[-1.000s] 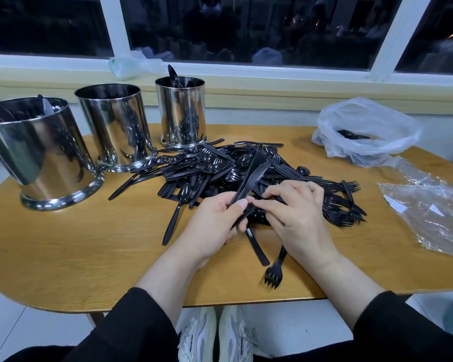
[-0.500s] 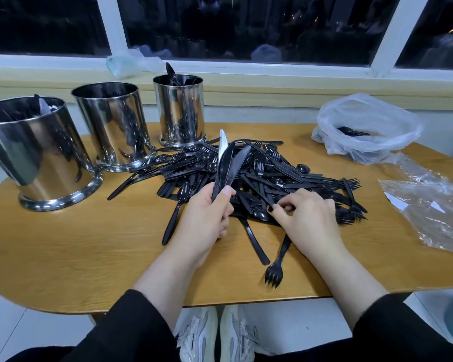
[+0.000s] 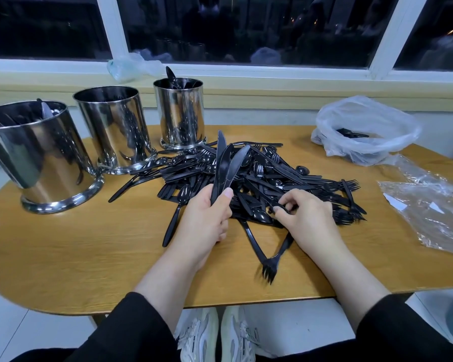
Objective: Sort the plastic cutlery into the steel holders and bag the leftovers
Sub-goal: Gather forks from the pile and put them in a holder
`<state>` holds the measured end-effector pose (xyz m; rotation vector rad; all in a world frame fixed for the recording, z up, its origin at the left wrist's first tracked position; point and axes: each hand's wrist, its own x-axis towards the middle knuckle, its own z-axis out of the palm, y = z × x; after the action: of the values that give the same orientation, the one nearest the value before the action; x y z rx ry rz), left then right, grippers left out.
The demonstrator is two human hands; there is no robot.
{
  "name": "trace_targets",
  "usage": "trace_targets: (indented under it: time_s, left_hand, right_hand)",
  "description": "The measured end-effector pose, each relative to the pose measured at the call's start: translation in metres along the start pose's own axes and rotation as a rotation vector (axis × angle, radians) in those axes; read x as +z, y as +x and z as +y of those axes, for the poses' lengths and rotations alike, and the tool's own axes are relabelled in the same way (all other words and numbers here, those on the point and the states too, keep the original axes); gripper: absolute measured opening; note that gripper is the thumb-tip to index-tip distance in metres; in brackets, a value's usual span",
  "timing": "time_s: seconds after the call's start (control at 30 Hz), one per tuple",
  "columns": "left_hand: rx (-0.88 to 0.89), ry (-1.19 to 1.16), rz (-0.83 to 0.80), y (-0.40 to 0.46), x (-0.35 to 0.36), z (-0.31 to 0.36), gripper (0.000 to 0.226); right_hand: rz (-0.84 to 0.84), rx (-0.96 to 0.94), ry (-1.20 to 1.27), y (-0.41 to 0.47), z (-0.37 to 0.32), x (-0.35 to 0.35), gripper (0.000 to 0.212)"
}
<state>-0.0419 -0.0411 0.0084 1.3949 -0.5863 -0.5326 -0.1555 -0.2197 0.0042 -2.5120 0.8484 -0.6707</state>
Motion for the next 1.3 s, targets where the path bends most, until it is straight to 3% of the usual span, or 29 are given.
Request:
trace_targets:
  time_s: [0.2,0.5,0.63,0.83,0.93,1.17,1.3]
  left_hand:
    - [-0.006,0.055,0.024,-0.003,0.002,0.002,0.027]
    - [-0.016,0.021,0.076,-0.005,0.003,0.005,0.036]
    - [-0.036,-0.025,0.085,-0.004,0.003,0.007,0.03]
    - [-0.062,-0.119,0.1,-0.001,0.003,0.007,0.018]
    - [-0.092,-0.179,0.074,-0.002,0.004,0.009,0.02]
    - [-0.003,0.258,-0.067,-0.007,0.01,0.008,0.02]
    - [0.043,0.286,-0.035,-0.008,0.01,0.006,0.024]
  right_hand:
    - [0.001,0.011,0.153,0.0,0.002,-0.002,0.013]
    - [0.219,0.065,0.47,-0.001,0.0,-0.01,0.01]
    - [0.231,0.042,0.609,-0.006,-0.004,-0.014,0.023]
    - [0.211,-0.098,0.568,-0.011,-0.007,-0.015,0.032]
    - [0.172,-0.213,0.433,-0.009,-0.003,-0.008,0.025]
    - [0.167,-0.462,0.249,-0.005,0.003,0.0,0.023]
    - [0.275,-0.352,0.314,-0.004,0.001,-0.004,0.027]
